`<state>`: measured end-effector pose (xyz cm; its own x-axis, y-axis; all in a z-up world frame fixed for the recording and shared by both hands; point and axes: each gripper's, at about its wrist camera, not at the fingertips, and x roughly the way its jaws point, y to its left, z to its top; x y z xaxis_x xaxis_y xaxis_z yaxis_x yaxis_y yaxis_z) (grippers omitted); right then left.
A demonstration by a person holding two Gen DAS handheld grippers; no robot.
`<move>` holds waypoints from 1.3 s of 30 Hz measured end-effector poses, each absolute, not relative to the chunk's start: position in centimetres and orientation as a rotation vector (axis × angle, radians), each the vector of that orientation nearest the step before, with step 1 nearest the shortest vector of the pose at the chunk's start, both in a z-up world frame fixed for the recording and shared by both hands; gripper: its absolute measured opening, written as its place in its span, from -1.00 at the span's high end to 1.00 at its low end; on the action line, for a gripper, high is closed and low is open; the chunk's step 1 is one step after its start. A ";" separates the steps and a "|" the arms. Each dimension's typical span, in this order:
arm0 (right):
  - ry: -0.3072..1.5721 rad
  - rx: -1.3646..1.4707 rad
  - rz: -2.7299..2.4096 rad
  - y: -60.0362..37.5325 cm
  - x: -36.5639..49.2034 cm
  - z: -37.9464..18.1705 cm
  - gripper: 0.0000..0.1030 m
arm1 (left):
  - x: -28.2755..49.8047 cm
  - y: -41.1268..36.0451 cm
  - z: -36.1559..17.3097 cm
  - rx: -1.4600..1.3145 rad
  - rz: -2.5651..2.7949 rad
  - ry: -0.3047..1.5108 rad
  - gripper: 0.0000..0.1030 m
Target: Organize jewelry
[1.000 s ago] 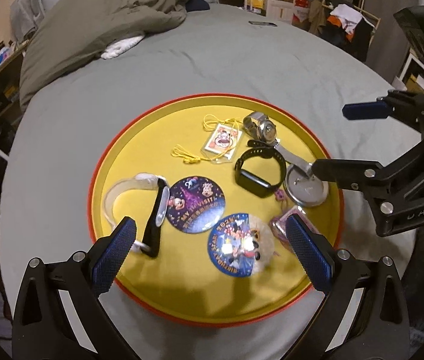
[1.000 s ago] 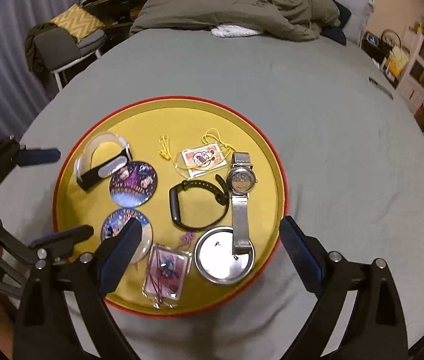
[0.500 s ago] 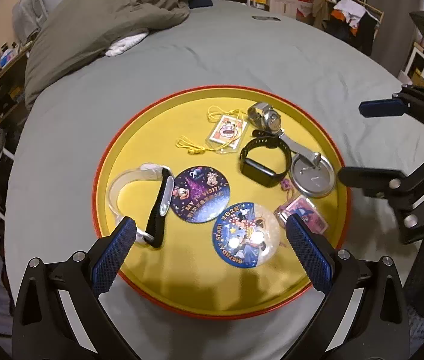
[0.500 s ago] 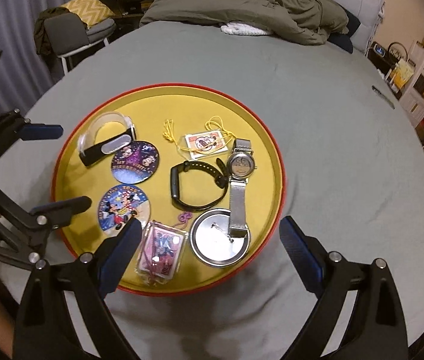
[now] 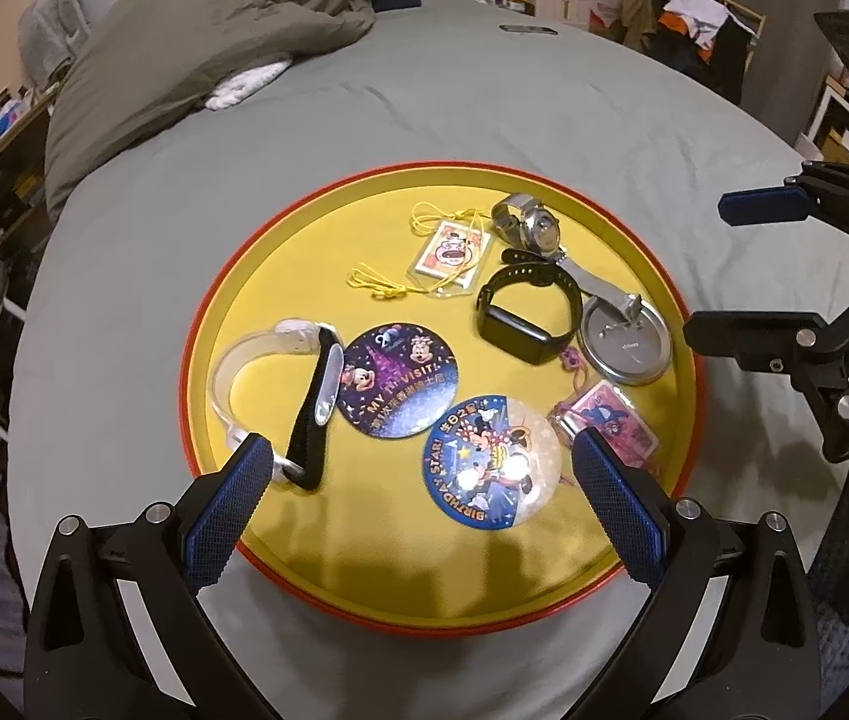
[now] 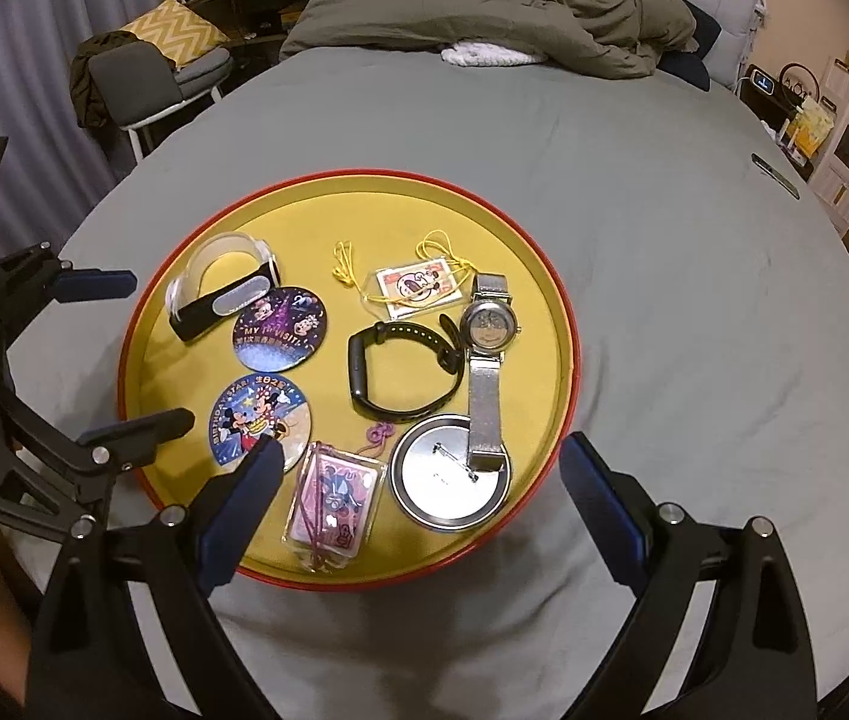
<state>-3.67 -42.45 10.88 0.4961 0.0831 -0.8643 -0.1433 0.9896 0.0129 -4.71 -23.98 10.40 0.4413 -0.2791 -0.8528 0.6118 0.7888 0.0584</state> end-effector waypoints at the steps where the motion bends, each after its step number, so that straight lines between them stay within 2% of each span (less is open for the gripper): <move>1: 1.046 -0.061 0.136 -42.5 -3.6 10.8 -0.72 | -4.7 -24.0 10.3 0.389 -0.569 0.967 -0.89; 39: 1.095 -0.058 0.136 -42.9 -2.5 9.1 -0.72 | -3.8 -24.2 9.2 0.402 -0.535 0.994 -0.89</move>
